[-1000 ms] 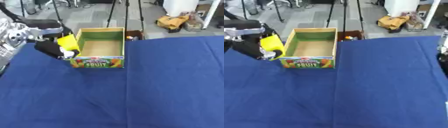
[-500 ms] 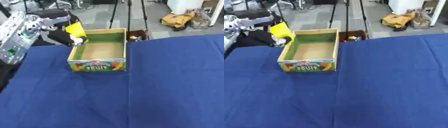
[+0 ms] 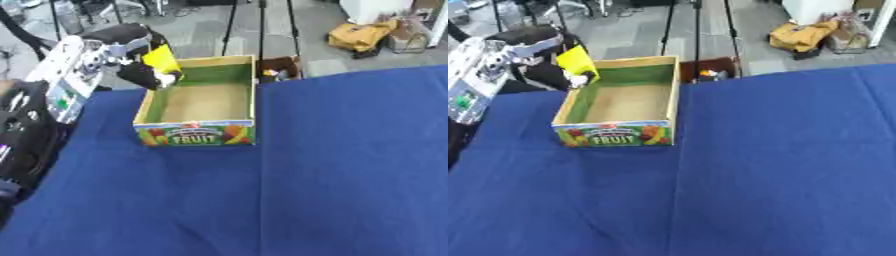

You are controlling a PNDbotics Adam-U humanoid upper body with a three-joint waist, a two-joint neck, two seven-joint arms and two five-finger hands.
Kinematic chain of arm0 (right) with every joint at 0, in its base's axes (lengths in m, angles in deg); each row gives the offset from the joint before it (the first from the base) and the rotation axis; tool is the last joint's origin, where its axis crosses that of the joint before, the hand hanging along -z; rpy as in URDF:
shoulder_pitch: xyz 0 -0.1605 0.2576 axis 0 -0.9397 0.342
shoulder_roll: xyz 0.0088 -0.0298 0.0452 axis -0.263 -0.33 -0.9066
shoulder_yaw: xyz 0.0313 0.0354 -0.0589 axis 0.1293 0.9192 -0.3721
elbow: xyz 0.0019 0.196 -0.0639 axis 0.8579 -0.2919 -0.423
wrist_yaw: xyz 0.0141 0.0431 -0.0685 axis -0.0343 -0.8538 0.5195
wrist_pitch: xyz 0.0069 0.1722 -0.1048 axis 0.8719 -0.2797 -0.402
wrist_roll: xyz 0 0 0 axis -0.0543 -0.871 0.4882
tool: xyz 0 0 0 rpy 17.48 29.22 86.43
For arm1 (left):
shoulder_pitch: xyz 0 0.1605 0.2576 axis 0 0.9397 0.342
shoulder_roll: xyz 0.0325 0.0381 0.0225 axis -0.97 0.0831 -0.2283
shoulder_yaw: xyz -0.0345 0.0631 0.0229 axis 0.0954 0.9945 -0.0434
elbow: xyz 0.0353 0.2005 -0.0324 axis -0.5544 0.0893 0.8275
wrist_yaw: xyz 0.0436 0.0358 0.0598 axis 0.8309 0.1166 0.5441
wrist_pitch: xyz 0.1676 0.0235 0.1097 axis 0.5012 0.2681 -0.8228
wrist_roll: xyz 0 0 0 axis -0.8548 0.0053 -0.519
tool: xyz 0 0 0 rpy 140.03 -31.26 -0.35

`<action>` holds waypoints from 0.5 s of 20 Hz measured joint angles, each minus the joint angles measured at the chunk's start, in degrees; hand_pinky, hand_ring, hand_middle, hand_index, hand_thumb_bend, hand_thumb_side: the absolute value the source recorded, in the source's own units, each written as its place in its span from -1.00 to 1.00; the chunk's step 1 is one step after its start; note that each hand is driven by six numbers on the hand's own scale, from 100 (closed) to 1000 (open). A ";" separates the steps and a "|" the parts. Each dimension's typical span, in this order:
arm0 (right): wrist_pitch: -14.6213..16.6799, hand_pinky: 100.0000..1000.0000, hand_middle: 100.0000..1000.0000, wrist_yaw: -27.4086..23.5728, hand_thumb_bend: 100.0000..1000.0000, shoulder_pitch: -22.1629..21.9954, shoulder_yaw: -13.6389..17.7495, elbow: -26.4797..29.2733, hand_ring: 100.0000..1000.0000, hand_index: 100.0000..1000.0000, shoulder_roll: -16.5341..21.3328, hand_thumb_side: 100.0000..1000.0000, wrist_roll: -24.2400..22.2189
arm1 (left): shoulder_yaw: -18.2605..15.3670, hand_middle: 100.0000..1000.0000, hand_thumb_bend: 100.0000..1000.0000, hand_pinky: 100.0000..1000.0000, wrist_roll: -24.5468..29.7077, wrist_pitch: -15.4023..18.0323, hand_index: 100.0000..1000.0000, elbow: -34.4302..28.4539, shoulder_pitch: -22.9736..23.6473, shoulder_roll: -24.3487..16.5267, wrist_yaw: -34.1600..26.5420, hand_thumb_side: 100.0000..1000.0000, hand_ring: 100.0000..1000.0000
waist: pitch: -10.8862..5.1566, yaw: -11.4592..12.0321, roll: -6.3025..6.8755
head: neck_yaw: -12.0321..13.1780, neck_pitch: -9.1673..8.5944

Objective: Pick up objects on the table and place them in the box.

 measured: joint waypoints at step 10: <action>-0.01 0.35 -0.16 -0.57 -0.73 1.43 -0.16 0.00 0.54 0.58 0.00 0.24 -0.31 | -0.41 -0.06 -1.00 -0.19 -9.12 1.45 0.41 7.74 -0.03 2.44 -2.14 0.01 -0.02 | 1.97 -2.00 0.07 | 1.41 -1.82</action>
